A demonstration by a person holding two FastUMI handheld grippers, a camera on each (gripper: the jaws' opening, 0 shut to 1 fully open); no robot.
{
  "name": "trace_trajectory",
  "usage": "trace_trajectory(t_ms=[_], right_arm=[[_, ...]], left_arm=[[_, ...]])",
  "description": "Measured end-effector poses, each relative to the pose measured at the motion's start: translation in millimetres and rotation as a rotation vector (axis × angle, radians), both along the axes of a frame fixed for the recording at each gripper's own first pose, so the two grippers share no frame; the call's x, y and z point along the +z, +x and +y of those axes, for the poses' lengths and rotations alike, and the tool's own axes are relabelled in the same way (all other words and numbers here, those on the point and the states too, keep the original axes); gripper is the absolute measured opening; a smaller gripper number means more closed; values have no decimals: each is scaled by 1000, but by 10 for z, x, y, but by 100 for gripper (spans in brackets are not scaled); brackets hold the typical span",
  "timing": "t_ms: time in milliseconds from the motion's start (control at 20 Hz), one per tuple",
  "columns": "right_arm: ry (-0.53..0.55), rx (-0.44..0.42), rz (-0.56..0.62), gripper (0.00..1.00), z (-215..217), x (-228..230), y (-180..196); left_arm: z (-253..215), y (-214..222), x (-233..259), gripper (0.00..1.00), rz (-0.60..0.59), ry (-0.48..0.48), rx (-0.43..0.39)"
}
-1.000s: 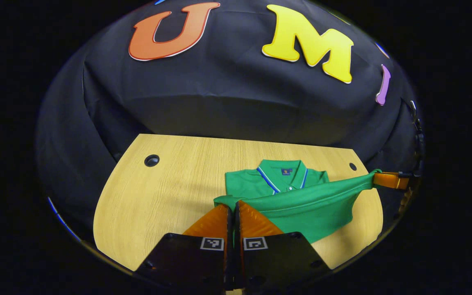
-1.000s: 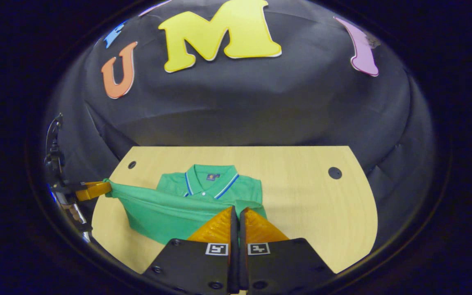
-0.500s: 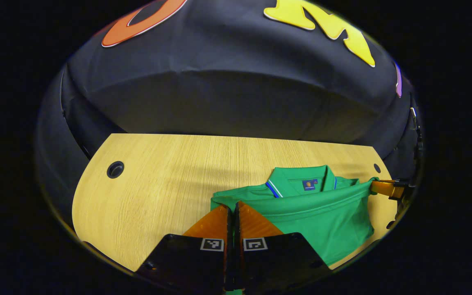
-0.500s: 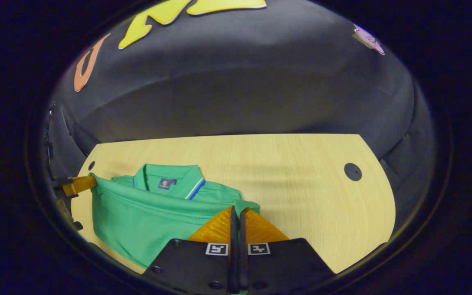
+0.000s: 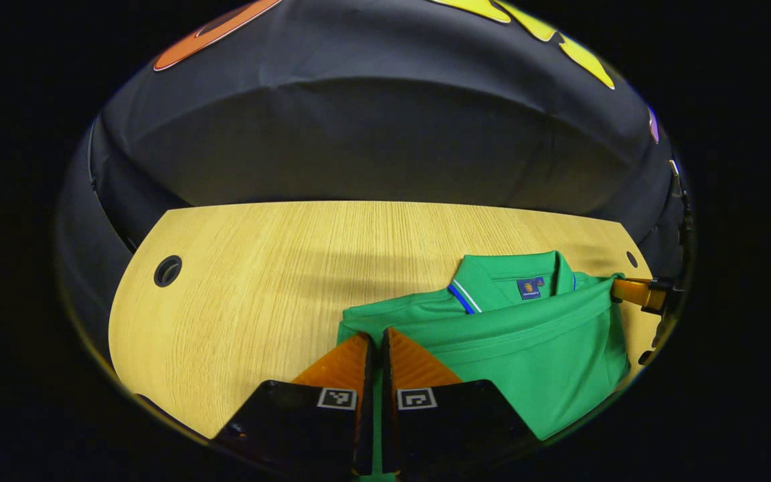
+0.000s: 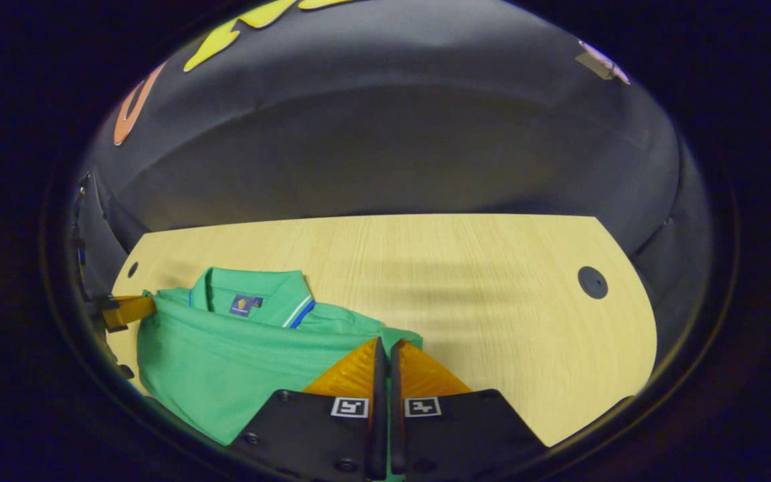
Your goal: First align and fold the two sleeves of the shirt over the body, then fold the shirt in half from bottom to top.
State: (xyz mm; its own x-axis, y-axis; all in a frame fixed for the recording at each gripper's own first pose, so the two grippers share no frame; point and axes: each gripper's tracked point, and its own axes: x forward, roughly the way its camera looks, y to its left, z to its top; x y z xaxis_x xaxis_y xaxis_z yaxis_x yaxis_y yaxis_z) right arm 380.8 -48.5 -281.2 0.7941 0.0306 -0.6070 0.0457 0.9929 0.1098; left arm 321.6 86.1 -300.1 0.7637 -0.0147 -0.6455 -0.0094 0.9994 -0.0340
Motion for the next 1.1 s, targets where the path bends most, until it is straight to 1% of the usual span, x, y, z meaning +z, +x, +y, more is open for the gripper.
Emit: trace_trajectory(t_ms=[50, 100, 150, 200, 250, 300, 350, 400, 500, 550, 600, 650, 750, 800, 850, 1000, 1100], right_arm=[[1, -4, 1, 5, 3, -9, 5], [7, -12, 7, 6, 5, -5, -8], [10, -33, 5, 10, 7, 12, -4], [28, -42, -3, 10, 25, 59, -1], [36, -42, -12, 12, 57, 111, -4], [20, -43, -16, 13, 35, 161, -27], [15, -31, -24, 9, 51, 268, -96], [12, -20, -36, 19, 82, 363, -131], [-4, -12, -67, 55, 91, 573, -238], [-22, -15, -80, 72, 54, 691, -308], [-31, -12, -96, 81, 57, 820, -389], [-40, -7, -115, 87, 61, 959, -483], [-56, 0, -172, 97, 59, 1309, -706], [-53, 4, -212, 97, 79, 1520, -828], [-55, 3, -257, 94, 98, 1730, -952], [-77, 3, -375, 94, 150, 2344, -1407], [-75, -8, -441, 93, 213, 2680, -1736]], left_arm=[[-11, -19, 13, 10, 4, 3, -8], [-12, -10, -17, 17, 12, 14, -12], [18, -21, -22, 24, 19, 32, -7], [32, -33, -17, 58, 25, 41, -4], [7, -52, 27, 71, 22, 36, -4], [-11, -69, 96, 84, 12, 27, -2], [-27, -93, 189, 90, -2, 20, -2], [-27, -116, 300, 95, -17, 20, -1], [-21, -190, 581, 96, -57, 28, -4], [-26, -228, 742, 100, -83, 32, -8], [-49, -278, 903, 96, -110, 41, -9], [-64, -337, 1077, 97, -142, 51, -10], [-63, -467, 1479, 97, -215, 62, -15], [-37, -587, 1687, 97, -251, 69, -11], [-24, -709, 1885, 97, -283, 75, -7], [-8, -1091, 2467, 97, -378, 80, 24], [76, -1382, 2752, 97, -419, 118, 58]])
